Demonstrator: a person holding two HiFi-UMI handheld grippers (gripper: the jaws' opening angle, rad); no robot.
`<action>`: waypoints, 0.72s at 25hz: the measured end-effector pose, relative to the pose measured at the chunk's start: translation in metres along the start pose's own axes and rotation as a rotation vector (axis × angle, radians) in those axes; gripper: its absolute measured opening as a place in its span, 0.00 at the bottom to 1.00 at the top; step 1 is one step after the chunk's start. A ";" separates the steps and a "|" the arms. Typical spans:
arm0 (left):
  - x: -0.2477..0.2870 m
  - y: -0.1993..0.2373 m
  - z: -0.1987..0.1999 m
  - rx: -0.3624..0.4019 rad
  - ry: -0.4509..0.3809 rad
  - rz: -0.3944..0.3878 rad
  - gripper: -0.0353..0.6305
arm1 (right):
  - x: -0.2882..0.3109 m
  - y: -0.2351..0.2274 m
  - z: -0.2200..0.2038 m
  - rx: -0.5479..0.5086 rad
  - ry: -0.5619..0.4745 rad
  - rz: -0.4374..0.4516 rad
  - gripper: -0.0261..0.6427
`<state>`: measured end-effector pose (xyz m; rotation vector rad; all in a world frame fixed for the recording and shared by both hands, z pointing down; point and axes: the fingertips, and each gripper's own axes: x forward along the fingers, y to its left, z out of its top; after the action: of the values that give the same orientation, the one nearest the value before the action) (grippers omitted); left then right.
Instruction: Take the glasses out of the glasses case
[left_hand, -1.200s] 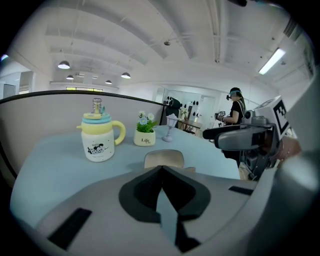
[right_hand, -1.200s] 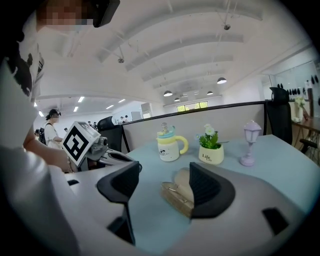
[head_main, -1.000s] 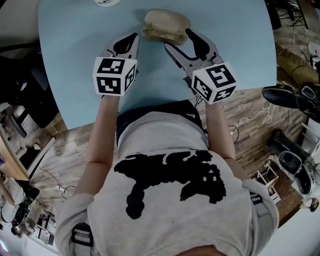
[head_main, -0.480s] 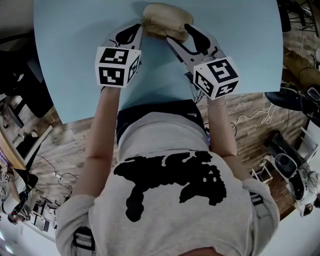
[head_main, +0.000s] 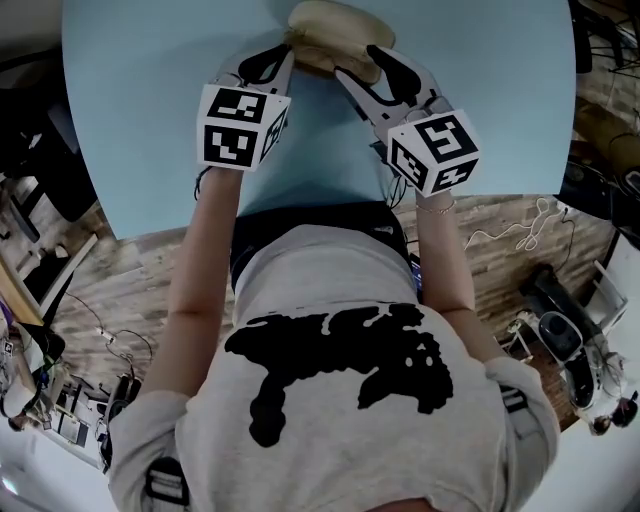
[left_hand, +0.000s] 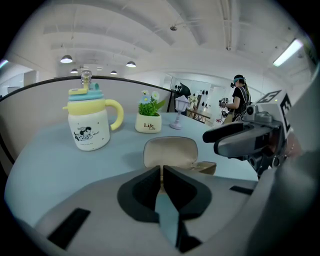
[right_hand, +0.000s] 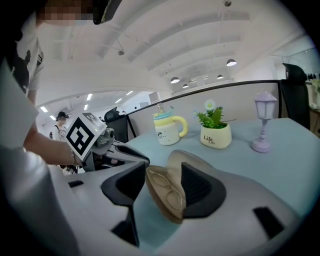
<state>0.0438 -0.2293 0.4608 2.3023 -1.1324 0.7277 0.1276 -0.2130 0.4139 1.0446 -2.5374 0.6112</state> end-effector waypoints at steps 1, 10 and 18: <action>0.000 0.000 -0.001 -0.004 0.001 0.001 0.10 | 0.001 -0.001 -0.001 0.000 0.003 0.002 0.37; -0.005 0.000 -0.014 -0.035 0.018 0.002 0.10 | 0.015 0.004 -0.013 0.005 0.044 0.047 0.32; -0.003 0.000 -0.023 -0.038 0.035 -0.001 0.10 | 0.018 -0.001 -0.023 -0.020 0.065 0.035 0.25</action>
<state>0.0363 -0.2131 0.4760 2.2502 -1.1196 0.7365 0.1188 -0.2128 0.4418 0.9601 -2.5050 0.6174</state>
